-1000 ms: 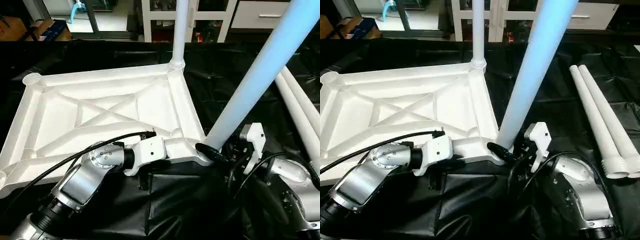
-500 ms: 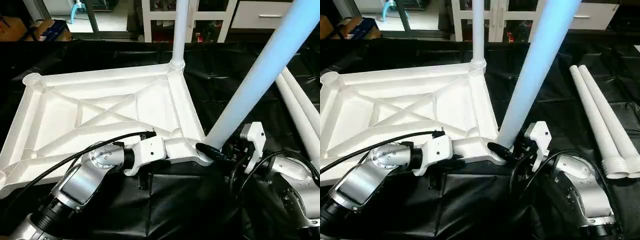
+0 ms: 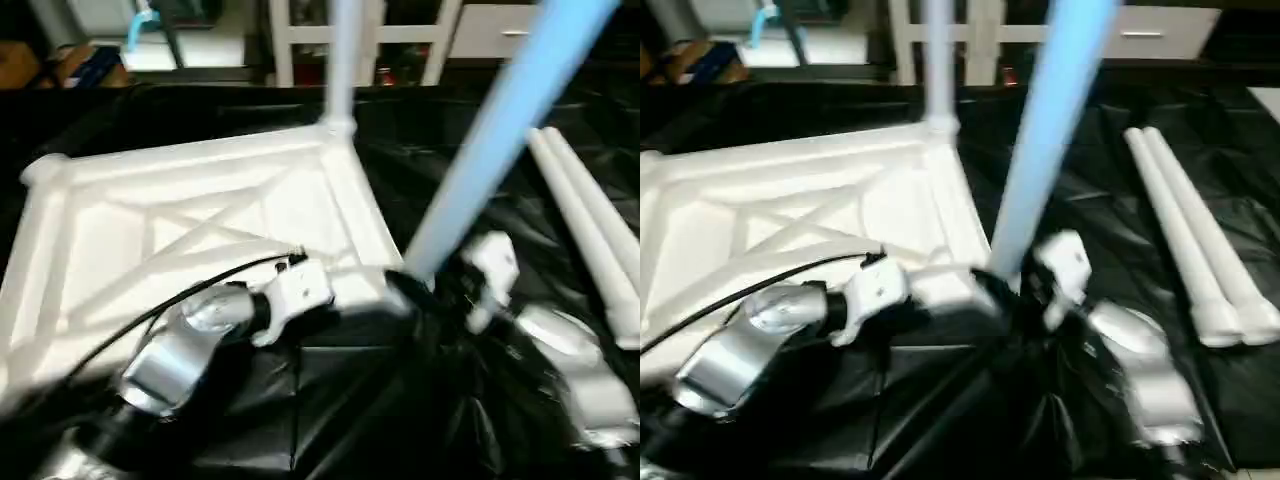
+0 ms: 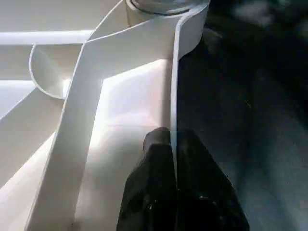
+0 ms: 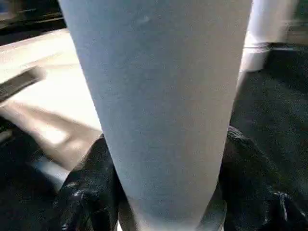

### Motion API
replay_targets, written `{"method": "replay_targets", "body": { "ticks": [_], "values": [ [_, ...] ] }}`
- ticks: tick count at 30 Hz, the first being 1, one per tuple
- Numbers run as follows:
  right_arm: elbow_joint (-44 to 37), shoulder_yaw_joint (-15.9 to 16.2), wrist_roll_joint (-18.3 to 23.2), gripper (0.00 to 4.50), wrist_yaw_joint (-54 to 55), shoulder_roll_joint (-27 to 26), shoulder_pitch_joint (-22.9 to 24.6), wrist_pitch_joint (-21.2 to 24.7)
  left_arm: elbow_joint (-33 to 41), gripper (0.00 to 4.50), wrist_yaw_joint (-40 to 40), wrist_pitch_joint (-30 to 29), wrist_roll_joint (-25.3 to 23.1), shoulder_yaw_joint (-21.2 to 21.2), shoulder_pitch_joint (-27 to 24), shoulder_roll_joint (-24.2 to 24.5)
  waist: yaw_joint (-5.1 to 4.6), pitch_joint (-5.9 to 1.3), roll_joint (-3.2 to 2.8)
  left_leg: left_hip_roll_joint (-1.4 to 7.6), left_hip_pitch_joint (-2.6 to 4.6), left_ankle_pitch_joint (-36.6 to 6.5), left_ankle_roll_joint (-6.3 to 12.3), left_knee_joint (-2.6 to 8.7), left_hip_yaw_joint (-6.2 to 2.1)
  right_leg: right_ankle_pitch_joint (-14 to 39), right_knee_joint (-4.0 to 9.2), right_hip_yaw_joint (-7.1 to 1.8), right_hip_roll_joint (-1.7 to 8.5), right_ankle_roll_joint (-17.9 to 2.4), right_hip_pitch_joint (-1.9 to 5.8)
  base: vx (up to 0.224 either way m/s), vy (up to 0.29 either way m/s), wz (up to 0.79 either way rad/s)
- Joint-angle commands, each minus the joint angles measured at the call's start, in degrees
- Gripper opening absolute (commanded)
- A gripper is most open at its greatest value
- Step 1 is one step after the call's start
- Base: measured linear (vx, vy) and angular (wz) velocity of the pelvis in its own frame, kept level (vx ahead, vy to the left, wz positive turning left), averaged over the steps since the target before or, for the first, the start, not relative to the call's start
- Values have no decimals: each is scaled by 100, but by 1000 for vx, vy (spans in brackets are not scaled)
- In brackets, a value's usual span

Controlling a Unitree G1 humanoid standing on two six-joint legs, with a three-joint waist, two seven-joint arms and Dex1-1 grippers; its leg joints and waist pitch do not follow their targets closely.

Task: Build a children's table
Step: Insert table leg to table base

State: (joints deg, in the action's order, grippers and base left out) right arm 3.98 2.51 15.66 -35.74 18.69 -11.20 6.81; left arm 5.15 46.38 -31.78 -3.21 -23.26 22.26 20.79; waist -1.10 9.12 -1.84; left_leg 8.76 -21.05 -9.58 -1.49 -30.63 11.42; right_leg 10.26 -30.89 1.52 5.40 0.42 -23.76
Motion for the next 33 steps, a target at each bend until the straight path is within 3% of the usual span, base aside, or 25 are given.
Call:
{"method": "replay_targets", "body": {
  "ticks": [1, 4, 5, 8, 10, 11, 13, 15, 17, 19, 21, 22, 23, 24, 25, 26, 27, 28, 29, 30, 31, 32, 33],
  "values": [
    [705, 55, -382, 236, 473, -8, 246, 469, -158, 0, -412, -187, 86, 162, -116, -151, -9, -160, 110, 354, 71, -2748, -6, 449, -291, 3692, 483, -162, 310, -531, 62, 0, 0, 0],
    [1242, -105, -505, 236, 1419, -505, -95, 609, -92, 0, -728, -732, 180, 273, 47, -679, -43, -137, 96, 333, 92, -2908, -15, 439, -295, 3960, 532, -148, 302, -443, 5, 0, 0, 0],
    [1518, -214, -506, 236, 1829, -716, -253, 688, -103, 0, -878, -935, 199, 337, 128, -898, -72, -141, 86, 326, 51, -2968, -69, 454, -337, 3998, 517, -106, 300, -408, 44, 0, 0, 0],
    [2213, -468, -398, 236, 2451, -1123, -672, 782, -100, 0, -1127, -1352, 221, 392, 308, -1328, -147, -135, 40, 340, 73, -3483, -186, 503, -409, 3600, 535, 22, 259, -378, 83, -24, 21, -13],
    [2500, -600, -295, 236, 2673, -1268, -889, 855, -54, 0, -1226, -1533, 215, 374, 366, -1481, -196, -117, 27, 332, 109, -3814, -218, 514, -439, 3412, 569, 81, 247, -405, 72, 0, 0, 0],
    [2601, -657, -250, 236, 2764, -1321, -974, 890, -31, 0, -1283, -1625, 202, 365, 384, -1538, -216, -105, 25, 326, 92, -3967, -223, 528, -465, 3386, 582, 127, 241, -366, 101, 0, 0, 0],
    [2753, -666, -318, 236, 2947, -1336, -1129, 864, -1, 0, -1406, -1799, 174, 377, 407, -1646, -226, -91, 4, 327, 145, -4192, -249, 532, -472, 3384, 622, 189, 242, -329, 80, 0, 0, 0],
    [2889, -738, -363, 236, 3207, -1385, -1276, 857, -35, 0, -1566, -1916, 114, 424, 444, -1760, -236, -86, 37, 326, 150, -4290, -251, 540, -482, 3406, 655, 241, 237, -274, 94, 0, 0, 0],
    [3010, -774, -417, 236, 3364, -1439, -1390, 881, -88, 0, -1694, -1981, 63, 460, 490, -1830, -246, -69, 23, 320, 171, -4402, -265, 552, -500, 3469, 667, 293, 225, -238, 88, 0, 0, 0],
    [3069, -663, -570, 236, 3380, -1419, -1442, 803, -100, 0, -1735, -2008, 93, 495, 516, -1863, -241, -38, -30, 380, 128, -4751, -309, 665, -527, 3099, 557, 360, 175, -260, 174, 0, 0, 0],
    [3100, -628, -622, 236, 3385, -1430, -1477, 735, -90, 0, -1752, -2018, 110, 514, 531, -1862, -201, -17, -52, 431, 106, -5068, -330, 791, -474, 2781, 392, 354, 119, -329, 196, 0, 0, 0],
    [3123, -579, -665, 236, 3351, -1424, -1510, 650, -91, 0, -1765, -2017, 126, 532, 545, -1851, -190, -14, -41, 423, 124, -5073, -324, 792, -449, 2808, 391, 333, 119, -333, 170, 0, 0, 0],
    [3144, -552, -682, 236, 3330, -1422, -1534, 597, -91, 0, -1775, -2021, 134, 543, 555, -1844, -182, -22, 8, 324, 258, -4854, -306, 652, -406, 3301, 603, 334, 164, -271, 33, 4, -61, 10],
    [3138, -528, -674, 236, 3292, -1424, -1535, 556, -89, 0, -1776, -2005, 139, 549, 553, -1828, -225, 9, 30, 207, 363, -4459, -203, 449, -407, 4148, 927, 524, 203, -32, -68, -3, -63, -3],
    [3136, -522, -672, 236, 3283, -1425, -1535, 547, -88, 0, -1776, -2001, 140, 550, 553, -1824, -243, 9, -41, 223, 215, -4116, -68, 456, -442, 4394, 960, 730, 185, 252, 173, -3, -63, -3],
    [3088, -486, -660, 236, 3211, -1422, -1513, 496, -75, 0, -1757, -1976, 151, 559, 538, -1794, -193, 21, -132, 388, -41, -4400, -120, 689, -498, 3761, 444, 635, 196, 142, 460, 0, 0, 0],
    [2981, -423, -573, 236, 2938, -1417, -1464, 341, -48, 0, -1609, -1704, 170, 499, 500, -1673, 272, 19, -283, 529, -549, -5273, -331, 1116, -267, 1523, -669, 505, 14, -346, 805, -40, -59, 2],
    [2959, -409, -551, 236, 2867, -1415, -1455, 301, -43, 0, -1569, -1629, 175, 479, 492, -1643, 93, -103, 104, 462, 124, -4427, -61, 869, -154, 2062, -458, -16, 109, -162, 274, -40, -59, 2],
    [2903, -350, -581, 236, 2785, -1369, -1418, 327, -5, 0, -1459, -1560, 197, 430, 462, -1562, 209, -96, 297, 212, 422, -3517, -203, 363, -229, 3966, 308, -123, 316, 55, -122, 78, -161, 20],
    [2874, -317, -608, 236, 2754, -1342, -1398, 353, 17, 0, -1404, -1542, 210, 405, 445, -1522, 238, -64, 306, -6, 346, -1333, 93, -320, -264, 6348, 887, -304, 770, 87, -176, 132, -126, -16],
    [2767, -225, -560, 236, 2453, -1285, -1322, 398, 65, 0, -1242, -1372, 219, 324, 394, -1392, 275, -139, 241, 111, -348, -503, 104, -25, -522, 5264, 391, -230, 788, -101, 520, 132, -126, -16],
    [2634, -136, -498, 236, 2150, -1226, -1228, 481, 115, 0, -1080, -1256, 234, 248, 343, -1257, 346, -196, 103, 239, -253, -370, -66, 200, -537, 4236, 318, -132, 613, -251, 483, 128, -4, -35],
    [2589, -105, -482, 236, 2058, -1199, -1193, 502, 129, 0, -1033, -1226, 231, 221, 328, -1206, 276, -276, 67, 313, -34, -285, -7, 224, -502, 1967, 134, -31, 287, -600, 267, 94, 6, -4]
  ]
}}
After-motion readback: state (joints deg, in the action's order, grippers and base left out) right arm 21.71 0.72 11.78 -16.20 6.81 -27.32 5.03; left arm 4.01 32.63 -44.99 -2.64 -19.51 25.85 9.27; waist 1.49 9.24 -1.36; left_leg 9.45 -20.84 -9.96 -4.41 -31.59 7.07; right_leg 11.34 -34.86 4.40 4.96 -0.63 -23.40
